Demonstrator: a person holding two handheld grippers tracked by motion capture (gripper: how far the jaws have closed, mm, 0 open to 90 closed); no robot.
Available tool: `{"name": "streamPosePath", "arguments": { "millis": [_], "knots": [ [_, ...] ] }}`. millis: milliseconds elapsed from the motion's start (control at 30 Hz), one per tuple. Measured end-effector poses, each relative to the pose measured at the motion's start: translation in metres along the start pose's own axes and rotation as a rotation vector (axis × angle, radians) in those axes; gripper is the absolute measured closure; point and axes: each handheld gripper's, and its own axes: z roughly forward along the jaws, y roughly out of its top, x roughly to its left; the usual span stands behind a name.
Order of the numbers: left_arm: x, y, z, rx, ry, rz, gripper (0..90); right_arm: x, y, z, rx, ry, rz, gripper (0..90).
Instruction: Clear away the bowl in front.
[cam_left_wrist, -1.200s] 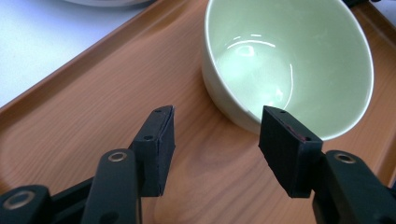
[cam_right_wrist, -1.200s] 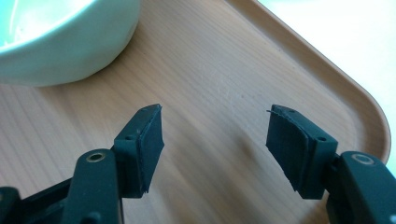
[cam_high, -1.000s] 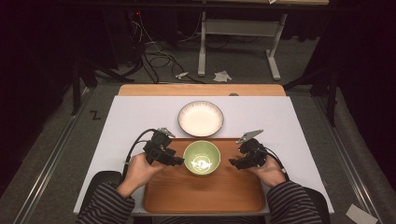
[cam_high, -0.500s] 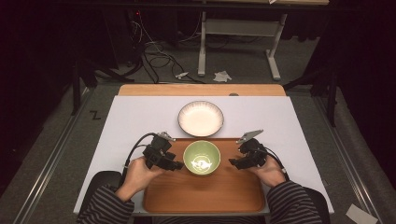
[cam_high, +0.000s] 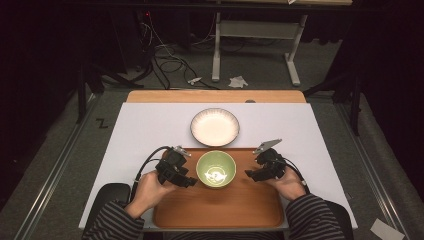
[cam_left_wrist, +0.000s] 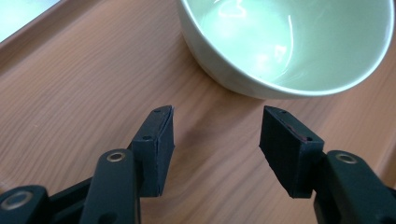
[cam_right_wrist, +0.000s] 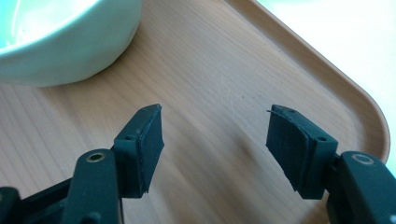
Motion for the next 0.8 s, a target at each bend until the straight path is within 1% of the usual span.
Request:
{"name": "streamPosePath", "arguments": {
  "millis": [167, 233, 367, 500, 567, 600, 800],
  "knots": [
    [-0.0003, -0.002, 0.0023, 0.005, 0.008, 0.004, 44.6, 0.0, 0.0, 0.0, 0.0, -0.001, -0.001, 37.7],
    [0.0005, -0.0035, 0.0035, 0.016, 0.014, 0.017, 44.5, 0.0001, 0.0, -0.0002, 0.001, -0.002, -0.003, 37.7],
    [0.0009, -0.006, 0.0069, 0.016, 0.033, 0.036, 44.3, 0.0006, 0.0001, -0.0002, 0.004, -0.003, -0.002, 37.7],
    [0.001, -0.0064, 0.0076, 0.016, 0.034, 0.033, 44.2, 0.0008, 0.0002, -0.0003, 0.007, -0.002, -0.007, 37.7],
    [0.0022, -0.0064, 0.0079, 0.027, 0.035, 0.035, 44.1, 0.0008, 0.0002, 0.0, 0.005, -0.002, -0.008, 37.7],
    [0.0038, -0.0063, 0.0088, 0.035, 0.037, 0.029, 43.9, 0.001, 0.0002, 0.0003, 0.002, -0.002, -0.009, 37.7],
    [0.006, -0.0059, 0.0099, 0.036, 0.044, 0.018, 43.6, 0.0014, 0.0003, 0.0004, 0.007, -0.006, -0.009, 37.7]
  ]
}}
